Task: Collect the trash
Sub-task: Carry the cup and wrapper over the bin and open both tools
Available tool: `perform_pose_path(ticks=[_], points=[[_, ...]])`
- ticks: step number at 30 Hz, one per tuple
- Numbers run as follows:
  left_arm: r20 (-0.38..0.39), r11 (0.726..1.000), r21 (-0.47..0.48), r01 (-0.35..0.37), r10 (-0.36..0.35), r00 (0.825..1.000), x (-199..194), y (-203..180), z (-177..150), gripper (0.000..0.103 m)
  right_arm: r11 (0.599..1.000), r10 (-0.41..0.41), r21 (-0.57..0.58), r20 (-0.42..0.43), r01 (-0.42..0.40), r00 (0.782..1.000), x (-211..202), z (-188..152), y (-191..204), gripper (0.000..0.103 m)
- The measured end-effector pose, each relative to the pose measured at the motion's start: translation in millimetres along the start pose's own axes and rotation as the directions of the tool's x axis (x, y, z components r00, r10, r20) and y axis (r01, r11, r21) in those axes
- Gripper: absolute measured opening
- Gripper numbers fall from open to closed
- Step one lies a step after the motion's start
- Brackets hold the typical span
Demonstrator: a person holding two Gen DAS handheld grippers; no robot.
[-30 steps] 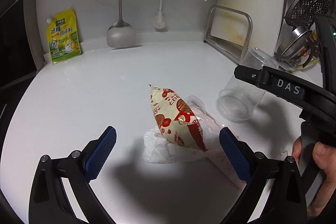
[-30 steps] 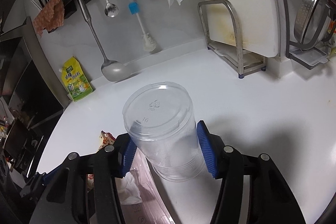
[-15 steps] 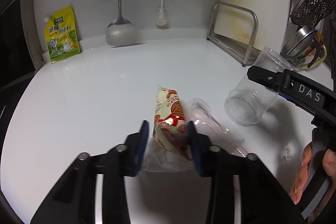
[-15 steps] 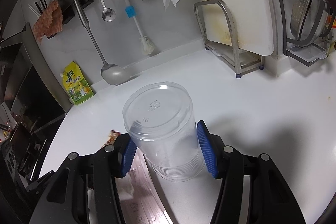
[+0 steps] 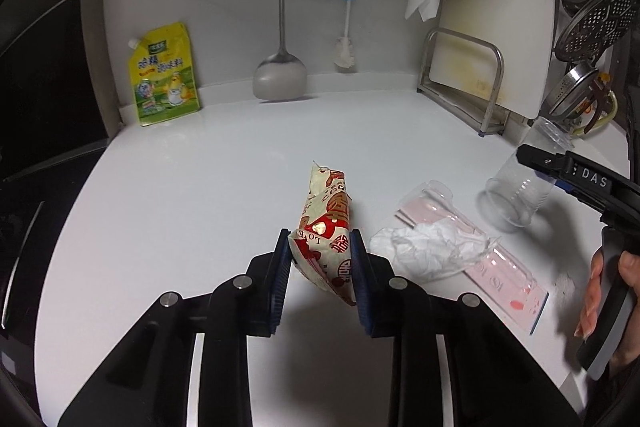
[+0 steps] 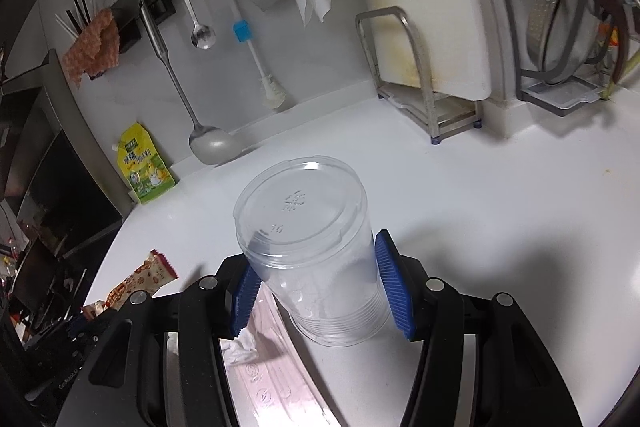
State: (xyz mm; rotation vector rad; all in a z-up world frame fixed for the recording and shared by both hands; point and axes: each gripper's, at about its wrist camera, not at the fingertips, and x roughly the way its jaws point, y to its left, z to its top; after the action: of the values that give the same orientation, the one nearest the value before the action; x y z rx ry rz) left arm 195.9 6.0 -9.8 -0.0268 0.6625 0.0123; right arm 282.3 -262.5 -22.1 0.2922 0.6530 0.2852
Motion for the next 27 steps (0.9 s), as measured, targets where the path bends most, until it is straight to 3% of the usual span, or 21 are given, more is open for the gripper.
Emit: perform_pose_path(ticks=[11, 19, 27], points=[[0.039, 0.997, 0.023, 0.068, -0.069, 0.997, -56, 5, -32, 0.028, 0.996, -0.088, -0.021, 0.080, 0.090, 0.993, -98, -57, 20, 0.053], [0.045, 0.985, 0.075, 0.155, -0.159, 0.986, -107, -10, -68, 0.028, 0.986, -0.166, -0.019, 0.086, 0.168, 0.982, -171, -134, 54, 0.053], [0.021, 0.962, 0.127, 0.240, -0.245, 0.969, -150, -17, -110, 0.028, 0.977, -0.212, 0.048, 0.058, 0.209, 0.976, -215, -213, 77, 0.053]])
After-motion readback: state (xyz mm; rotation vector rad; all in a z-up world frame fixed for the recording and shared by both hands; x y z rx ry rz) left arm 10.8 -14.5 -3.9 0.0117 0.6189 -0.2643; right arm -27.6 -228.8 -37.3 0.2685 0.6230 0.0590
